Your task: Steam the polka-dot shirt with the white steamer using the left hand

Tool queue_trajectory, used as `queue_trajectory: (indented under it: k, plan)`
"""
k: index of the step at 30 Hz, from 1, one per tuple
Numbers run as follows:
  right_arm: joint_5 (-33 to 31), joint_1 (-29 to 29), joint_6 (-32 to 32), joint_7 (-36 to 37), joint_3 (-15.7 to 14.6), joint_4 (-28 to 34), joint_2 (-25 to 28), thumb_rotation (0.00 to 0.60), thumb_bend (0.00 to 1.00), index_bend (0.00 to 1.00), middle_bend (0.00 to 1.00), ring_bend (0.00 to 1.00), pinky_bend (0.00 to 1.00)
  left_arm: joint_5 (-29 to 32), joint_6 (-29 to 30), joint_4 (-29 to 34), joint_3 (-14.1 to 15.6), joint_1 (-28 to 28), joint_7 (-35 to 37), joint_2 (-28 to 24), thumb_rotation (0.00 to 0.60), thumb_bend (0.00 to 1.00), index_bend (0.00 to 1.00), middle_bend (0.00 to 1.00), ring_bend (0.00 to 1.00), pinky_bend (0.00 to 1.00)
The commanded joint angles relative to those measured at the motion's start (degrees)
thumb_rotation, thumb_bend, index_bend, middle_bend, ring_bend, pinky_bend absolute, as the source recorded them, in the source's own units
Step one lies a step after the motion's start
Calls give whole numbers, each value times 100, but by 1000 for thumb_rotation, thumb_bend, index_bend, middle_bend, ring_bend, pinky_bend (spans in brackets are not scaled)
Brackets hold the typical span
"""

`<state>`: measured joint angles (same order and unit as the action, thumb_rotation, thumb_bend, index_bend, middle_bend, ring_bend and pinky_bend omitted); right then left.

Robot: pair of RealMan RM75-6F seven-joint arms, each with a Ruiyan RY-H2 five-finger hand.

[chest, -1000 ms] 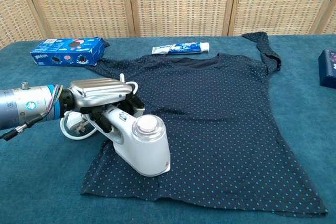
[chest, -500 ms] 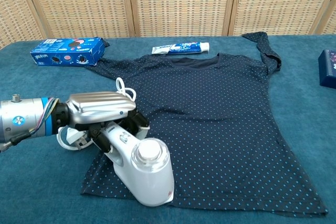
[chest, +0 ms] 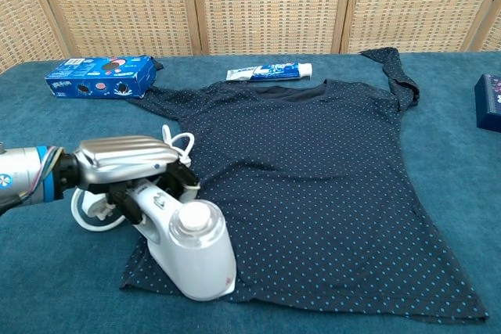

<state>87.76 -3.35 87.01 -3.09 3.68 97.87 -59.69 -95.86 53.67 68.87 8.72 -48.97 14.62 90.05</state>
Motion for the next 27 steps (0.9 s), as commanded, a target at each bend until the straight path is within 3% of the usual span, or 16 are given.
queue_trajectory:
  k: [1, 9, 16, 22, 27]
  plan:
    - [20, 4, 9, -3, -8, 5, 1, 600, 0, 0, 0, 0, 0, 78, 107, -124, -42, 101, 68, -48, 600, 706, 1000, 773, 732, 850]
    - [64, 19, 42, -18, -23, 25, 4, 600, 0, 0, 0, 0, 0, 291, 454, -299, -332, 252, 250, -264, 600, 706, 1000, 773, 732, 850]
    - [90, 17, 34, -26, -36, 34, 6, 600, 0, 0, 0, 0, 0, 870, 533, -696, -928, 291, 377, -354, 600, 707, 1000, 773, 732, 850]
    - [97, 13, 21, -26, -43, 33, 5, 600, 0, 0, 0, 0, 0, 1620, 263, -1431, -1469, 332, 613, -304, 600, 706, 1000, 773, 732, 851]
    - [109, -1, -19, -61, -61, 35, -14, 600, 0, 0, 0, 0, 0, 2049, -68, -2162, -1714, 339, 747, -140, 600, 706, 1000, 773, 732, 850]
